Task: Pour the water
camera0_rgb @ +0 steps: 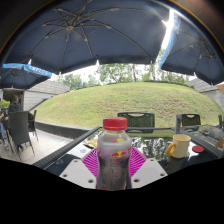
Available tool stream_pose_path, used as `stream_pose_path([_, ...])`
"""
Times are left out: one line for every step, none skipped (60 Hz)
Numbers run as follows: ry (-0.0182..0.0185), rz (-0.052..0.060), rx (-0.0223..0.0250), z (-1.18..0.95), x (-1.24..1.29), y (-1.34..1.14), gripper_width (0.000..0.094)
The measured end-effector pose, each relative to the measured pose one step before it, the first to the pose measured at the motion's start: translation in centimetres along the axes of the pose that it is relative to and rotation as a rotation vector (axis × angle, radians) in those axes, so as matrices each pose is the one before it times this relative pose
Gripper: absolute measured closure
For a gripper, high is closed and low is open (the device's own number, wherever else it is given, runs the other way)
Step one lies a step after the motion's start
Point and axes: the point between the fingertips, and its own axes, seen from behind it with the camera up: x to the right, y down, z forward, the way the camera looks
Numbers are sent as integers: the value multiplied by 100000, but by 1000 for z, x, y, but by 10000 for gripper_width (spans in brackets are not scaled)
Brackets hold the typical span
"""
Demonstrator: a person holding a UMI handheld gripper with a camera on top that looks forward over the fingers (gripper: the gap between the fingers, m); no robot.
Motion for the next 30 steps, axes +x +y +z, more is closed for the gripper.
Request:
stream_pose_path([-537,201,-46,40,-53,24,607])
stream_pose_path([-368,350,76,245,6,-208,609])
stream_pose_path([-403,392,80,-62,125,29,616])
stream_pose_path([-515,469,-466,-25,-66,114,618])
stream_pose_path([-453,309,138,-38,-57,-63,626])
stream_pose_path([-321,467,-185,-57,-27,5,626])
stream_pose_path([-163,923,-96,-13,30,-31,626])
stream_pose_path([-433,858,-544,3,-32,58,626])
stream_pose_path([-850,432,-698,382,-124,77,625])
stream_pose_path([-1102,1126,-514,106,-120,-17,626])
stream_pose_path([-1116,2050,-181,150,-125,-168,626])
stream_pose_path([-1027,2498,104,183,-22,-332,625])
stream_pose_path([-906,2695,309,242,36,-429,626])
stream_pose_path([-409,2446,313,194,-191,-414,626])
stream_pose_path([-201,2607,542,392,533,-665,625])
stream_pose_path([7,2569,579,307,307,-639,625])
stream_pose_path([251,2650,593,323,402,-638,625])
stream_pose_path([328,2956,796,382,424,-719,626])
stream_pose_path([220,3484,1065,416,483,-830,626])
stream_pose_path([8,3787,1186,517,371,-874,625])
stream_pose_path([-190,3727,658,59,-510,-581,625])
stream_pose_path([-103,4110,1141,1098,932,-718,626])
stream_pose_path([-123,4366,887,545,410,-834,626])
stream_pose_path([-171,4614,923,557,388,-789,625])
stream_pose_path([-222,4915,983,557,429,-812,625])
stream_pose_path([-233,5260,1081,575,489,-842,626])
stream_pose_path([-306,5498,1039,566,486,-815,625])
stream_pose_path([-235,5433,969,563,524,-825,625])
stream_pose_path([-105,5213,433,-233,360,-1425,625])
stream_pose_path([308,5086,1524,703,469,-244,627])
